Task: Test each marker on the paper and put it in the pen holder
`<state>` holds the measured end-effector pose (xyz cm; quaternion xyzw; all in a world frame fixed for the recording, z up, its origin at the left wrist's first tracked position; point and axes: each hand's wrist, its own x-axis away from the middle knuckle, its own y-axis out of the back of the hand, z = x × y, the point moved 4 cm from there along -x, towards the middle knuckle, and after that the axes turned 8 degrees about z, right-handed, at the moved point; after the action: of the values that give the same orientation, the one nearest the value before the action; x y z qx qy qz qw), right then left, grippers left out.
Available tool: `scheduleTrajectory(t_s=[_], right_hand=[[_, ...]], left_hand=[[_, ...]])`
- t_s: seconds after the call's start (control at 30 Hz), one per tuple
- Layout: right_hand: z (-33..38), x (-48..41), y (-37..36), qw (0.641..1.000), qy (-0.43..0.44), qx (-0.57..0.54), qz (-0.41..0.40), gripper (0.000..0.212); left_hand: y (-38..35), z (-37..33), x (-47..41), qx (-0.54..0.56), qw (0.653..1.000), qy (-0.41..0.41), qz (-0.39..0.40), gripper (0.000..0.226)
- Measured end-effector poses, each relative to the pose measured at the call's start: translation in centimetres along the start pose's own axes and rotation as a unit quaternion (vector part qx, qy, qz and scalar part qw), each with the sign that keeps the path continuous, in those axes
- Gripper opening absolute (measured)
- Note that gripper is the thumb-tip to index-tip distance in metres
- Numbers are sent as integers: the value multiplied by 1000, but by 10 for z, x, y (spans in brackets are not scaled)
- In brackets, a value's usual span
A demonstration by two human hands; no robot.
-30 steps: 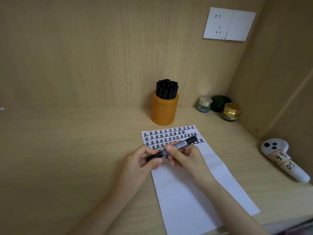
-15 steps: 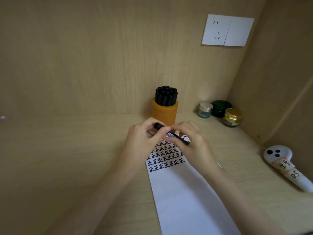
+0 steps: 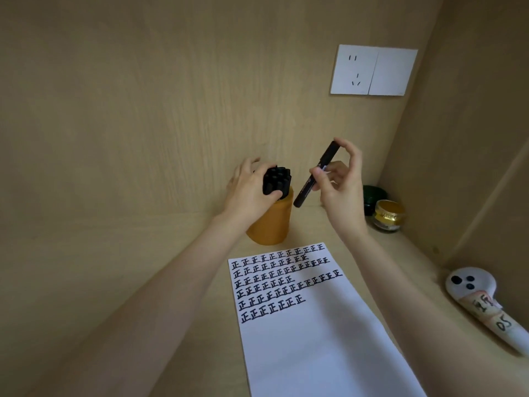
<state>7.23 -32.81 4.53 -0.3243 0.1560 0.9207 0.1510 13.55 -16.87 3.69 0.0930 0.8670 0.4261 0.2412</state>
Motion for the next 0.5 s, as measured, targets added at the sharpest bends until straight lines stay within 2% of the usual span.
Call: scheduleTrajectory(t_s=[0.13, 0.3, 0.5], right_hand=[[-7, -19, -5, 1000, -1, -16, -9, 55], [-10, -24, -8, 999, 10, -34, -20, 53], [-14, -28, -11, 999, 13, -37, -20, 53]], left_hand=[[-9, 0, -14, -8, 1000, 8, 29, 67], [-13, 7, -15, 63, 997, -10, 36, 50], [-11, 10, -12, 67, 996, -35, 36, 42]])
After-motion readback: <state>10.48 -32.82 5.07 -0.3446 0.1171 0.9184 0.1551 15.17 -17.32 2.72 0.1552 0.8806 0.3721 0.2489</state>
